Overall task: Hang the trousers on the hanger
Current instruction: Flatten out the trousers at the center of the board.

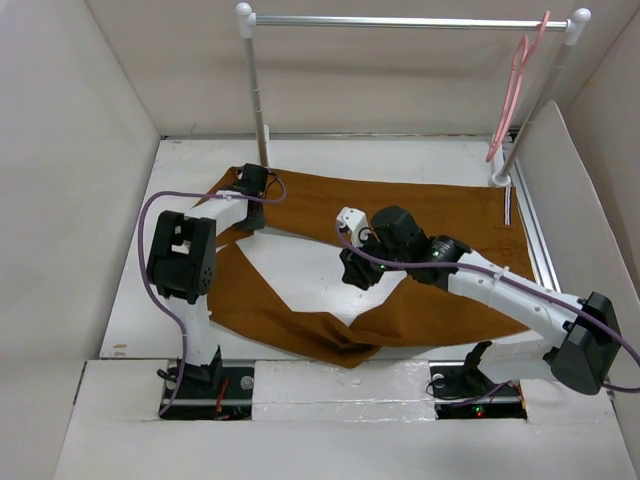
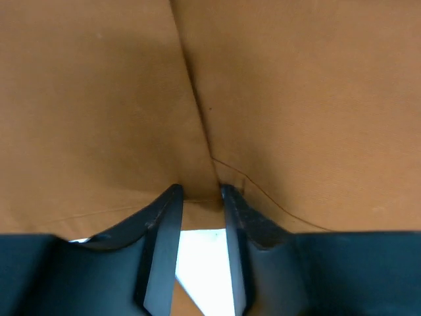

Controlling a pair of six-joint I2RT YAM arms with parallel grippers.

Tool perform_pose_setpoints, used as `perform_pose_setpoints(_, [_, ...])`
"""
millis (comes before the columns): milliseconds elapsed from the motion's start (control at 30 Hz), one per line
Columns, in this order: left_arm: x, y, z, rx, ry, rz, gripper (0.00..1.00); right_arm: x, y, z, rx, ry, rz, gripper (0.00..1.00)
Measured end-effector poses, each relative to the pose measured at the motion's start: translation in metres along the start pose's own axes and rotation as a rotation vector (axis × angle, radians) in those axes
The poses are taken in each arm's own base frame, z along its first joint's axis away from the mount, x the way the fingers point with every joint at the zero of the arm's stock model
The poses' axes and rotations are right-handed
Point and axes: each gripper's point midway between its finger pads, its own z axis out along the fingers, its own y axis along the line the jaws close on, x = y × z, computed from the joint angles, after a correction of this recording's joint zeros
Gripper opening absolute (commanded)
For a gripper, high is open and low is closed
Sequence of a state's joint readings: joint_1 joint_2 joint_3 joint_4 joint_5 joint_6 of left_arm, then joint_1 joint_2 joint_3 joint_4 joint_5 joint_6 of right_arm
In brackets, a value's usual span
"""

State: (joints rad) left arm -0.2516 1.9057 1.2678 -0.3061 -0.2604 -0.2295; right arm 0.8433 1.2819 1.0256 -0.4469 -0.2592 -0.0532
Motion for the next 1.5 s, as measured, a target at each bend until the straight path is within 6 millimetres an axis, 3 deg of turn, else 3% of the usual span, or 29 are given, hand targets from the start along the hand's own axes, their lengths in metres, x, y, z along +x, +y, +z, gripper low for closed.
perform_pose_setpoints(33, [0.002, 0.001, 0.002, -0.007, 0.007, 0.004, 0.17, 0.0, -0.001, 0.0, 0.003, -0.001, 0.003, 0.46])
perform_pose_setpoints(67, [0.003, 0.002, 0.003, -0.011, 0.01, 0.006, 0.02, 0.0, -0.002, -0.001, 0.006, -0.002, 0.004, 0.46])
perform_pose_setpoints(367, [-0.008, 0.021, -0.012, -0.096, -0.01, -0.01, 0.0, -0.003, -0.015, -0.006, 0.033, -0.016, 0.019, 0.46])
perform_pose_setpoints(433, [-0.027, 0.038, -0.021, -0.157, -0.047, -0.047, 0.0, -0.003, -0.017, -0.006, 0.033, -0.017, 0.021, 0.46])
perform_pose_setpoints(533, [-0.086, 0.08, -0.038, -0.293, -0.154, -0.155, 0.0, -0.002, -0.018, -0.005, 0.028, -0.013, 0.025, 0.46])
perform_pose_setpoints(567, [-0.112, 0.096, -0.042, -0.338, -0.19, -0.203, 0.02, -0.001, -0.018, -0.004, 0.023, -0.008, 0.026, 0.47])
perform_pose_setpoints(633, [-0.173, 0.128, -0.046, -0.404, -0.289, -0.322, 0.26, 0.002, -0.018, -0.001, 0.017, 0.006, 0.033, 0.52])
perform_pose_setpoints(667, [-0.197, 0.141, -0.046, -0.423, -0.329, -0.374, 0.48, 0.003, -0.018, 0.0, 0.013, 0.013, 0.035, 0.53])
perform_pose_setpoints(733, [-0.224, 0.164, -0.043, -0.445, -0.376, -0.454, 0.69, 0.007, -0.017, 0.0, 0.009, 0.028, 0.037, 0.56])
perform_pose_setpoints(800, [-0.216, 0.179, -0.037, -0.463, -0.352, -0.481, 0.74, 0.009, -0.017, -0.001, 0.009, 0.035, 0.034, 0.56])
perform_pose_setpoints(833, [-0.202, 0.182, -0.033, -0.467, -0.316, -0.478, 0.71, 0.009, -0.017, -0.001, 0.009, 0.037, 0.033, 0.48])
perform_pose_setpoints(867, [-0.189, 0.18, -0.032, -0.46, -0.292, -0.473, 0.7, 0.009, -0.017, -0.001, 0.009, 0.037, 0.031, 0.31])
perform_pose_setpoints(933, [-0.138, 0.168, -0.029, -0.433, -0.201, -0.432, 0.67, 0.009, -0.017, -0.001, 0.007, 0.036, 0.028, 0.0])
perform_pose_setpoints(1067, [-0.036, 0.121, -0.058, -0.274, -0.067, -0.38, 0.62, 0.007, -0.015, 0.0, 0.001, 0.029, 0.019, 0.0])
perform_pose_setpoints(1100, [-0.033, 0.111, -0.057, -0.225, -0.053, -0.397, 0.61, 0.006, -0.014, 0.0, -0.007, 0.025, 0.004, 0.2])
perform_pose_setpoints(1133, [-0.001, 0.105, -0.082, -0.18, -0.053, -0.393, 0.61, 0.004, -0.01, 0.0, -0.021, 0.024, -0.013, 0.32])
perform_pose_setpoints(1200, [0.017, 0.107, -0.103, -0.113, -0.083, -0.461, 0.61, -0.002, 0.004, 0.006, -0.071, 0.025, -0.071, 0.49])
perform_pose_setpoints(1233, [0.021, 0.111, -0.113, -0.096, -0.1, -0.496, 0.6, -0.01, 0.014, 0.011, -0.11, 0.024, -0.105, 0.55])
perform_pose_setpoints(1300, [0.009, 0.118, -0.134, -0.065, -0.166, -0.566, 0.59, -0.025, 0.036, 0.03, -0.185, 0.014, -0.171, 0.58])
perform_pose_setpoints(1500, [-0.057, 0.115, -0.207, 0.092, -0.391, -0.655, 0.59, -0.039, 0.089, 0.11, -0.358, 0.052, -0.296, 0.64])
